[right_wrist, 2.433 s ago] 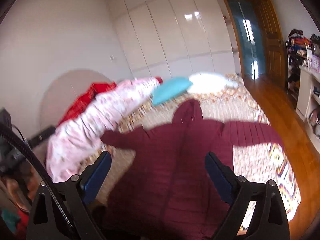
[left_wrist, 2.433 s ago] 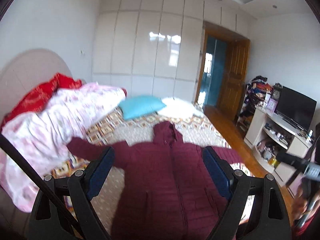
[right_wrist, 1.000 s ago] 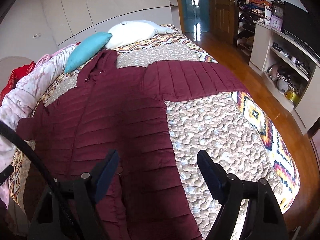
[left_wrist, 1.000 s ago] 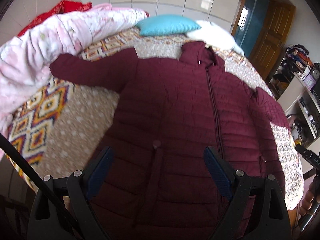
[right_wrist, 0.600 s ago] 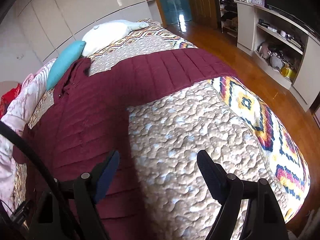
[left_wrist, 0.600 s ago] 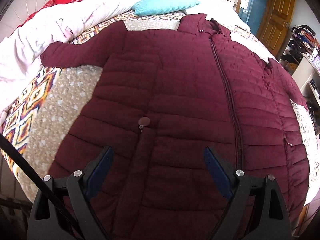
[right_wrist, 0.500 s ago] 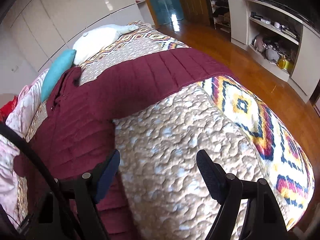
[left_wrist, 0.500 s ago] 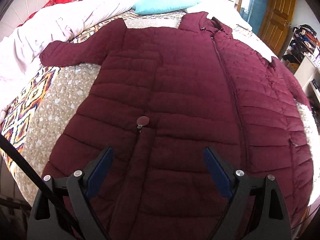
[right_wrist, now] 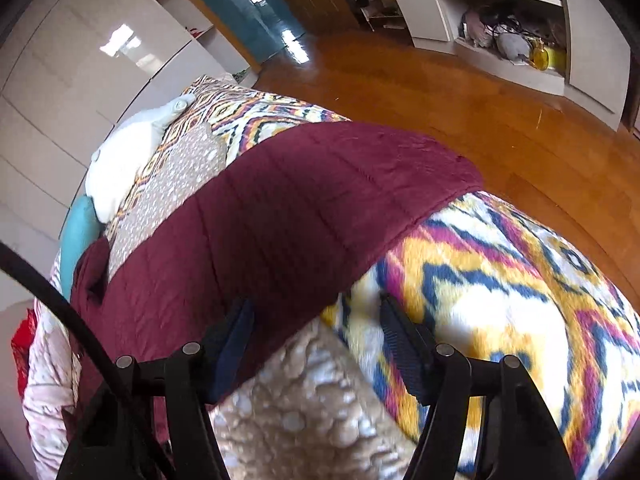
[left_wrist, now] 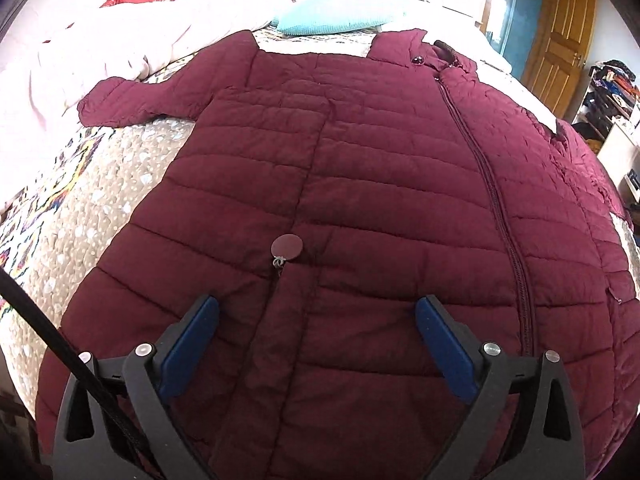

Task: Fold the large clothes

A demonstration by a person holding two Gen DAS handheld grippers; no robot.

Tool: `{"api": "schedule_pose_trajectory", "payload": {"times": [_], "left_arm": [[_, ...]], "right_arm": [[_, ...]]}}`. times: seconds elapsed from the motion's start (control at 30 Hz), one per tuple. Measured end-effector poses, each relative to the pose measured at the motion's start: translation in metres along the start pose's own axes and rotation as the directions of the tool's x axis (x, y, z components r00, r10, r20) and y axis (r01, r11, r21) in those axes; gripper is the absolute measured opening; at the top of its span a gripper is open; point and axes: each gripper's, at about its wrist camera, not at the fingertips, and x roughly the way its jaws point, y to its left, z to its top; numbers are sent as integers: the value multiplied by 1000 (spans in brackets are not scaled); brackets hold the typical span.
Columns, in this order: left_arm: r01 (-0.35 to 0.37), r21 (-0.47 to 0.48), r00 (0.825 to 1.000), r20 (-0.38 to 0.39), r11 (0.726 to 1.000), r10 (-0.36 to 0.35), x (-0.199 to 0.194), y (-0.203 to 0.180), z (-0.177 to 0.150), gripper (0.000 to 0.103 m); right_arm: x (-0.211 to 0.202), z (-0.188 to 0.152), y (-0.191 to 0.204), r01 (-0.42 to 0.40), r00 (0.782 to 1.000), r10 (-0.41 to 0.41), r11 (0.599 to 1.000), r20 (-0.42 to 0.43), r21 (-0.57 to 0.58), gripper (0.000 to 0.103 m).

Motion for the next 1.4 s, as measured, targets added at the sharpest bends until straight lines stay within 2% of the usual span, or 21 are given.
{"api": "schedule_pose_trajectory", "payload": {"times": [0.07, 0.13, 0.17, 0.2, 0.27, 0.37, 0.43, 0.5, 0.57, 0.63, 0.67, 0.73, 0.77, 0.83, 0.9, 0.97, 1.07, 1.17, 1.2, 1.27, 1.4], "left_arm": [[2, -3, 1000, 4, 1000, -2, 1, 0, 0, 99], [4, -5, 1000, 9, 1000, -4, 1, 0, -1, 100], [5, -5, 1000, 11, 1000, -4, 1, 1, -1, 100], [5, -5, 1000, 12, 1000, -5, 1, 1, -1, 100], [6, -6, 1000, 15, 1000, -6, 1, 1, -1, 100], [9, -8, 1000, 20, 1000, -9, 1, 2, -1, 100], [10, -8, 1000, 23, 1000, -10, 1, 1, -2, 100], [13, -9, 1000, 25, 1000, -12, 0, 2, -2, 100], [18, -11, 999, 27, 1000, -18, 0, 4, -2, 100], [26, -14, 999, 29, 1000, -26, -1, 5, -3, 100], [29, -16, 999, 30, 999, -29, -1, 6, -3, 100], [34, -17, 999, 32, 999, -34, -1, 6, -3, 100], [36, -17, 999, 33, 999, -36, -1, 6, -3, 100], [41, -17, 999, 36, 999, -40, -2, 7, -3, 100], [47, -17, 998, 38, 999, -46, -2, 8, -4, 100], [53, -17, 998, 41, 998, -52, -2, 9, -4, 100], [66, -23, 997, 49, 998, -65, -3, 10, -5, 100], [79, -28, 995, 57, 997, -77, -5, 11, -6, 100], [82, -29, 995, 59, 996, -80, -5, 11, -6, 100], [91, -30, 994, 62, 995, -89, -8, 11, -6, 100], [121, -53, 992, 44, 991, -119, -25, 19, -5, 99]], "right_arm": [[7, 16, -1, -10, 1000, 9, 999, 21, 33, 70], [13, 28, 0, 16, 1000, -18, 999, 24, 51, 52], [16, 34, 1, 43, 999, -45, 997, 17, 61, 32], [17, 38, 2, 56, 998, -56, 996, 8, 66, 20], [8, 46, 11, 48, 999, -49, 997, 18, 54, 14], [-29, 52, 59, 42, 994, -36, 997, 99, -69, 11], [-55, 45, 99, 5, 991, 19, 984, 133, -176, 11], [-80, 28, 145, -59, 985, 102, 954, 136, -294, 10], [-99, -2, 198, -120, 977, 183, 894, 108, -433, 10], [-107, -41, 249, -197, 966, 255, 806, 27, -558, 10], [-107, -62, 271, -253, 957, 288, 759, -40, -600, 10], [-98, -107, 307, -373, 925, 323, 666, -202, -646, 11], [-92, -131, 322, -424, 905, 319, 618, -282, -662, 11], [-77, -174, 342, -473, 881, 270, 544, -388, -694, 19], [-68, -209, 351, -454, 889, 198, 502, -414, -736, 36], [-65, -231, 352, -418, 906, 158, 479, -392, -772, 47], [-68, -236, 347, -374, 925, 134, 494, -356, -785, 55], [-71, -219, 336, -349, 934, 135, 545, -330, -762, 66], [-69, -214, 335, -340, 937, 139, 571, -319, -747, 72], [-59, -207, 328, -324, 942, 140, 623, -306, -712, 76], [-25, -198, 314, -306, 933, 113, 748, -341, -589, 76]]}}
